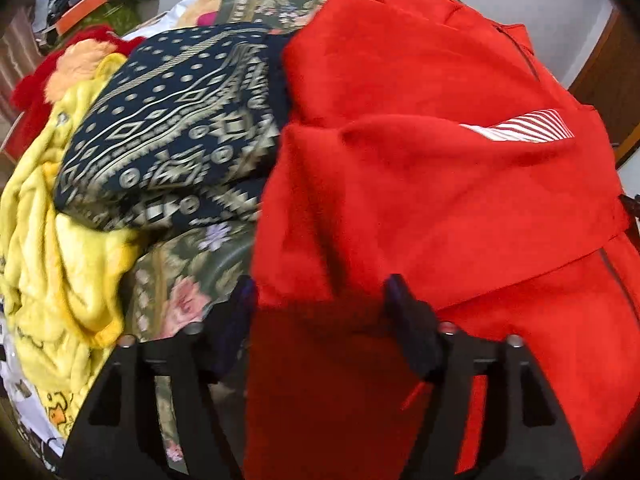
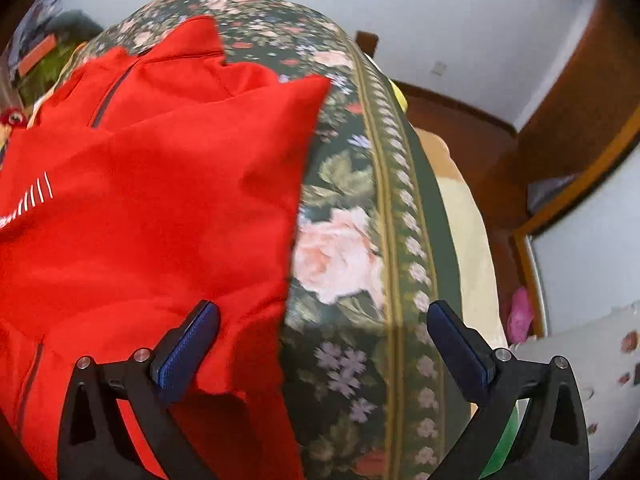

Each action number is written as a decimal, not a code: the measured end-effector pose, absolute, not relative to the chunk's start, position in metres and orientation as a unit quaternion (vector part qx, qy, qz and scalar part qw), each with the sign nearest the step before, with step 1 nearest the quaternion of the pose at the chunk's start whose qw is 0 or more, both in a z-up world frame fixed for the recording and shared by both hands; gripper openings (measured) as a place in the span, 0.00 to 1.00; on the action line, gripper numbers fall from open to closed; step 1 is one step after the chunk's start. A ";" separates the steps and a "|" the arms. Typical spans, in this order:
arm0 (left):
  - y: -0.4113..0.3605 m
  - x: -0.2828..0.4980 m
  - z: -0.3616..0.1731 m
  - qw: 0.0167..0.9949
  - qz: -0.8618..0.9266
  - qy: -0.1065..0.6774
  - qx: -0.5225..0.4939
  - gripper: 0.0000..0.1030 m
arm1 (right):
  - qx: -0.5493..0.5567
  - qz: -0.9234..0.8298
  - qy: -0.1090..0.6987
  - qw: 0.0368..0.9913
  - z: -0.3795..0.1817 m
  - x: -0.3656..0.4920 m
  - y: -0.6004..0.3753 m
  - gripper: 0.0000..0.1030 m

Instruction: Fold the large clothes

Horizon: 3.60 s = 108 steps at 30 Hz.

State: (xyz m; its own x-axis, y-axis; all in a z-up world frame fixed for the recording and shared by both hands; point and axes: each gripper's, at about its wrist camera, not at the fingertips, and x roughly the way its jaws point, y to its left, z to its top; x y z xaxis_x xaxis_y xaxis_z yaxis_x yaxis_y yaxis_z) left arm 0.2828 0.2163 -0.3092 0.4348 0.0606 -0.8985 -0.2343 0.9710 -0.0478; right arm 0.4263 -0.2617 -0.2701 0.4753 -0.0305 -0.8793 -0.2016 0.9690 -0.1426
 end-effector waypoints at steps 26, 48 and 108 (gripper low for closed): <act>0.198 0.425 -0.166 0.902 0.031 0.432 -0.006 0.81 | -0.052 0.212 0.421 0.881 -0.146 0.470 -0.185 1.00; 0.191 0.617 -0.248 0.861 -0.022 0.472 -0.187 0.75 | 0.079 0.234 0.519 0.819 -0.268 0.668 -0.104 0.56; 0.139 0.320 -0.219 0.895 0.003 0.445 -0.035 0.66 | -0.059 0.193 0.450 0.870 -0.204 0.381 -0.174 0.12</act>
State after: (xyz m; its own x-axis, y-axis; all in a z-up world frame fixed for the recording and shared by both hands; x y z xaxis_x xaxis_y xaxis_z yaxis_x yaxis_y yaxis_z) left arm 0.3197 0.1391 -0.2192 0.6031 -0.0251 -0.7972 -0.0364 0.9976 -0.0590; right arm 0.3813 -0.1736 -0.2036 0.5197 0.2826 -0.8062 -0.3886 0.9186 0.0715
